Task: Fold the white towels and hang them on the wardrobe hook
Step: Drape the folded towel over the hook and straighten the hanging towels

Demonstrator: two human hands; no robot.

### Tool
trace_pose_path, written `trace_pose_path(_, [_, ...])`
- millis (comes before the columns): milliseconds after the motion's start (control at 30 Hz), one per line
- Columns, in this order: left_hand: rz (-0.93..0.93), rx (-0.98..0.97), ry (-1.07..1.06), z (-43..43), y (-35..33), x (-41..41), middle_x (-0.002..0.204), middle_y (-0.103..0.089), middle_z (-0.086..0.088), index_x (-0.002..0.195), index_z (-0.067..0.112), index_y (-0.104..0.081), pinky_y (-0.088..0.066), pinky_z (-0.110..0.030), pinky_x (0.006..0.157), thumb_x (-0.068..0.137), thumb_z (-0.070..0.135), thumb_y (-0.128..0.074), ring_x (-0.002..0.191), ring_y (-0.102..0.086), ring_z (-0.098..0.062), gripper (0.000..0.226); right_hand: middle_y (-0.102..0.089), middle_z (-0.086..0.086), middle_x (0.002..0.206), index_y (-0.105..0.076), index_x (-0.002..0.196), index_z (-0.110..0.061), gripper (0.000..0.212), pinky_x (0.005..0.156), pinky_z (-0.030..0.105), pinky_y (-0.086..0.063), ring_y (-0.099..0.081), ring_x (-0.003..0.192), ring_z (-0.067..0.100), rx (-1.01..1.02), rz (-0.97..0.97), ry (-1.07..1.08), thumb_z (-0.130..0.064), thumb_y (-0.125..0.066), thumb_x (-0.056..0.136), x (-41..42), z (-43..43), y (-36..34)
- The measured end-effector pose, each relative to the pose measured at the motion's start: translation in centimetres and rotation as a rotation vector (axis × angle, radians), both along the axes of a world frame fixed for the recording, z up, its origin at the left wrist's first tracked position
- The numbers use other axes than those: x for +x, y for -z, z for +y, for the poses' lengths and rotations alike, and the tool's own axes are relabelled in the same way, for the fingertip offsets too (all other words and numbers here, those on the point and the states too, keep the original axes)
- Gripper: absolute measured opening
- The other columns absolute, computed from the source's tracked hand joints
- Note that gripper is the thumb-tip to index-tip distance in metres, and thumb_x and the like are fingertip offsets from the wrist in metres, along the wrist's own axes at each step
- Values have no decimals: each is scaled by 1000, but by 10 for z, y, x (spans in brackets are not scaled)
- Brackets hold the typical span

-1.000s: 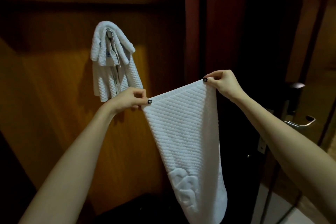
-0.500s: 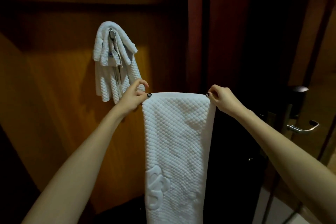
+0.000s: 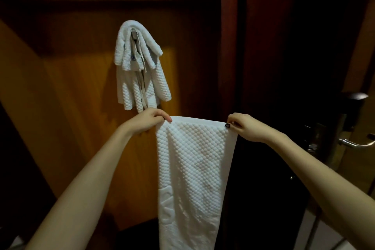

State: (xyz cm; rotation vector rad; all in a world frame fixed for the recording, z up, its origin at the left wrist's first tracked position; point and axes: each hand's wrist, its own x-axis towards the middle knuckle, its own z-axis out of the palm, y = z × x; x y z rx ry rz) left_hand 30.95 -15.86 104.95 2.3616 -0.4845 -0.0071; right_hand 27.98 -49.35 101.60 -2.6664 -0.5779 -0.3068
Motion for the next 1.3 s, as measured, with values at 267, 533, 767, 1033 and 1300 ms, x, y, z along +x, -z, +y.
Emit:
trace_pose_path(267, [-171, -364, -130, -8, 5, -17, 75, -66, -14, 83, 22, -76, -37, -20, 38, 85, 8, -70, 42, -49, -16, 15, -71, -6, 94, -66, 106, -27, 18, 67, 22, -54, -68, 79, 10, 583, 106, -185, -14, -61, 94, -21, 13, -12])
trace_pose_path(533, [-274, -620, -95, -57, 5, -31, 55, -57, 11, 86, 13, -73, -36, -12, 51, 82, 1, -71, 50, -46, -1, 12, -71, -6, 73, -66, 106, -1, 16, 64, 10, -48, -66, 69, 1, 652, 241, -311, -1, -64, 89, -41, 52, -37])
trace_pose_path(767, [-223, -688, 126, -71, -2, -39, 62, -63, 14, 81, 26, -76, -46, -14, 62, 79, 8, -74, 62, -56, 1, 19, -70, 7, 77, -73, 90, -5, 8, 67, 23, -52, -68, 72, 18, 629, -156, -257, -11, -72, 85, -48, 67, -51])
trace_pose_path(1033, [-73, -874, 227, -74, -7, -51, 89, -73, -6, 87, 21, -77, -56, -32, 75, 68, 29, -78, 86, -67, -19, 21, -52, -5, 107, -72, 85, -11, 9, 88, 27, -43, -52, 104, 13, 428, -330, -217, -19, -72, 85, -52, 73, -62])
trace_pose_path(1300, [-39, -1007, 247, -76, -14, -61, 90, -74, -6, 89, 17, -77, -56, -23, 67, 77, 19, -69, 81, -70, -15, 14, -49, 0, 125, -67, 83, -10, 11, 90, 16, -42, -51, 114, 7, 461, -335, -181, -19, -69, 88, -56, 78, -66])
